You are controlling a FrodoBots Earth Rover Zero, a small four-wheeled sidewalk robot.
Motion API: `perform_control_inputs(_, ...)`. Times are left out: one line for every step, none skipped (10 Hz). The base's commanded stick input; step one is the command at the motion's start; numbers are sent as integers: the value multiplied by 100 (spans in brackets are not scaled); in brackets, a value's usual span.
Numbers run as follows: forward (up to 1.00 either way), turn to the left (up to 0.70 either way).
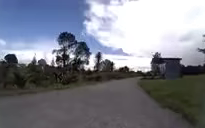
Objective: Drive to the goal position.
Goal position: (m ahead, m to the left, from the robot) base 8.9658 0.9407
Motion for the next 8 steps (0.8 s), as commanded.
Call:
perform_control_inputs(85,0)
perform_control_inputs(85,0)
perform_control_inputs(85,0)
perform_control_inputs(85,0)
perform_control_inputs(85,0)
perform_control_inputs(85,0)
perform_control_inputs(85,0)
perform_control_inputs(85,0)
